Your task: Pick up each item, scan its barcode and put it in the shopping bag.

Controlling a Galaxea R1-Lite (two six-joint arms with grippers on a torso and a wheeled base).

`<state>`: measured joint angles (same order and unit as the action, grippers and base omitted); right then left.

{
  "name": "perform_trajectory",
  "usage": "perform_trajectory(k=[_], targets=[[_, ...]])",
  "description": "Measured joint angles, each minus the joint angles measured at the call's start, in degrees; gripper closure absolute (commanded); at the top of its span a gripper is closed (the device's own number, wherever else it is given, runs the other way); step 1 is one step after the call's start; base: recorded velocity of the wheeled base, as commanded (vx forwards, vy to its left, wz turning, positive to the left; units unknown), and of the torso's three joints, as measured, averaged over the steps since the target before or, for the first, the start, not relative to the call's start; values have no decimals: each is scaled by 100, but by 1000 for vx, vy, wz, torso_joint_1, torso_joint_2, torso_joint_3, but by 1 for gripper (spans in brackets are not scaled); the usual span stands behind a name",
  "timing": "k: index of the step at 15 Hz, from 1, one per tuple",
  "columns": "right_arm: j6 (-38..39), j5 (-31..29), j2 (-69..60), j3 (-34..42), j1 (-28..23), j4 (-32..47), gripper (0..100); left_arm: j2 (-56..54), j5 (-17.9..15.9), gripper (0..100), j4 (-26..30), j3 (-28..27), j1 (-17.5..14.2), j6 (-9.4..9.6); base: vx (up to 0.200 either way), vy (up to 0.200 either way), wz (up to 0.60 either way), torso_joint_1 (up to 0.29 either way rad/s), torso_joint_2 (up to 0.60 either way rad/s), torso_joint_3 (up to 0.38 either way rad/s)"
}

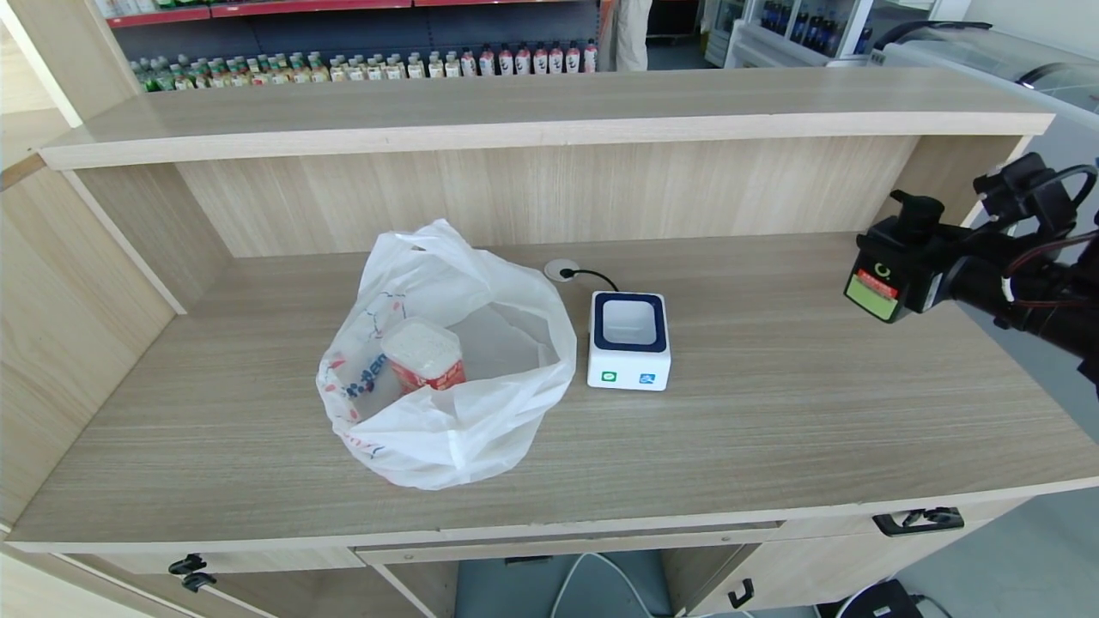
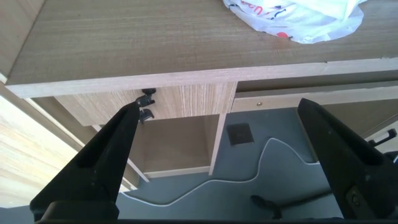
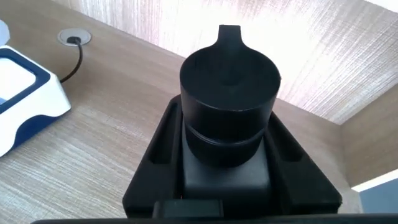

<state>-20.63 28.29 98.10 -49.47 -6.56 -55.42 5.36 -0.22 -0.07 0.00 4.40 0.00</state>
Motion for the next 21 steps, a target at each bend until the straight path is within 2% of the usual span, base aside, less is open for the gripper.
perform_trajectory(k=[2,4,7,10,12,16,18,21], targets=[[-135,116,-96,-20,111,-9,100,0,1,0,0,0,-2,0,0,0,0,0,0,0],[-625,329,-251,-20,245,-2,100,0,1,0,0,0,-2,0,0,0,0,0,0,0],[-1837,433,-553,-6,685,2,100,0,1,0,0,0,0,0,0,0,0,0,0,0],[-2811,441,-848,-66,1309,-39,100,0,1,0,0,0,0,0,0,0,0,0,0,0],[-3516,444,-1070,5,1946,-200,100,0,4,0,0,0,0,0,0,0,0,0,0,0],[-5101,528,-1598,485,3017,-540,100,0,0,0,0,0,0,0,0,0,0,0,0,0],[-5919,617,-1822,735,3491,-1015,100,0,1,0,0,0,0,0,0,0,0,0,0,0],[-7186,931,-2197,1342,4031,-1131,100,0,1,0,0,0,0,0,0,0,0,0,0,0]])
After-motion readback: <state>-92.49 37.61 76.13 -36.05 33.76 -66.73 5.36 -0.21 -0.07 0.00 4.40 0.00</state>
